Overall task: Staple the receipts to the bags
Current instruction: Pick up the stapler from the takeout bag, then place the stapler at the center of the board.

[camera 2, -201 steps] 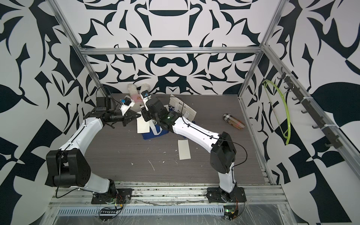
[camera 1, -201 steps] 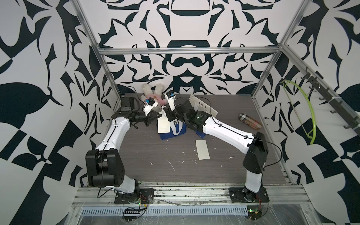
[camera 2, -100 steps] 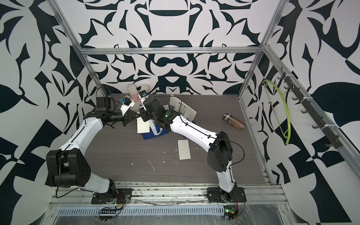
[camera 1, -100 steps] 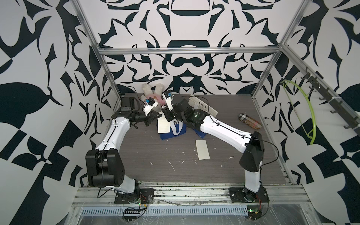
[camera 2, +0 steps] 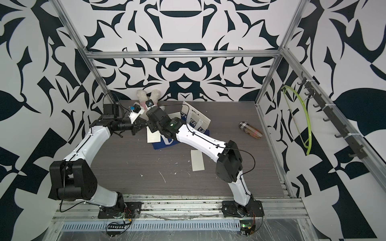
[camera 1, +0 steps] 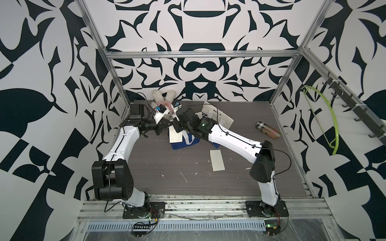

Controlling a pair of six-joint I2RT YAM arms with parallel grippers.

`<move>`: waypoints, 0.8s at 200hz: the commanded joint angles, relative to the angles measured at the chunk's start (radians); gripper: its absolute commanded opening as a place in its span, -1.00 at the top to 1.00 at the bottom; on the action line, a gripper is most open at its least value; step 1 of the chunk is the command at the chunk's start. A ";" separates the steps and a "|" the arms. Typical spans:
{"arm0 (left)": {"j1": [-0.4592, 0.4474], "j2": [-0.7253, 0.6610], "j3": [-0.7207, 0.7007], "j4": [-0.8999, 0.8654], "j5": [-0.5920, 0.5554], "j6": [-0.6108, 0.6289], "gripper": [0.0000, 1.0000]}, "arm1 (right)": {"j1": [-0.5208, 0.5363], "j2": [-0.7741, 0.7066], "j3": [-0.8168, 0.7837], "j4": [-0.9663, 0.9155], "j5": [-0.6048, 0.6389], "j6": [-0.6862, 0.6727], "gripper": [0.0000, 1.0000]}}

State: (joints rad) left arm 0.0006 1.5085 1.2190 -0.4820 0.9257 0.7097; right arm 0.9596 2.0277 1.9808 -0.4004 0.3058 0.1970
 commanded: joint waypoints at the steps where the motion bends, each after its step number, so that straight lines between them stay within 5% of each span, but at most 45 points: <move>1: -0.001 -0.001 -0.027 -0.029 -0.042 0.001 1.00 | 0.004 -0.079 -0.024 0.137 0.010 0.006 1.00; 40: -0.001 -0.007 -0.039 -0.028 -0.069 -0.009 1.00 | -0.012 -0.147 -0.095 0.477 0.028 -0.027 1.00; 85: 0.000 -0.039 -0.041 -0.055 -0.150 -0.001 1.00 | -0.028 -0.260 -0.191 0.566 0.078 -0.088 1.00; 121: 0.034 -0.065 0.021 -0.121 -0.277 0.045 1.00 | -0.104 -0.512 -0.300 0.192 0.123 -0.083 1.00; 160: 0.084 -0.088 0.071 -0.143 -0.321 0.054 0.99 | -0.320 -0.807 -0.451 -0.316 0.148 0.135 1.00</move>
State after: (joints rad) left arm 0.0570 1.4448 1.2640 -0.5446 0.6964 0.7330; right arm 0.7452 1.3834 1.5978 -0.3660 0.3885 0.1932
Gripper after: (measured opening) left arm 0.055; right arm 0.240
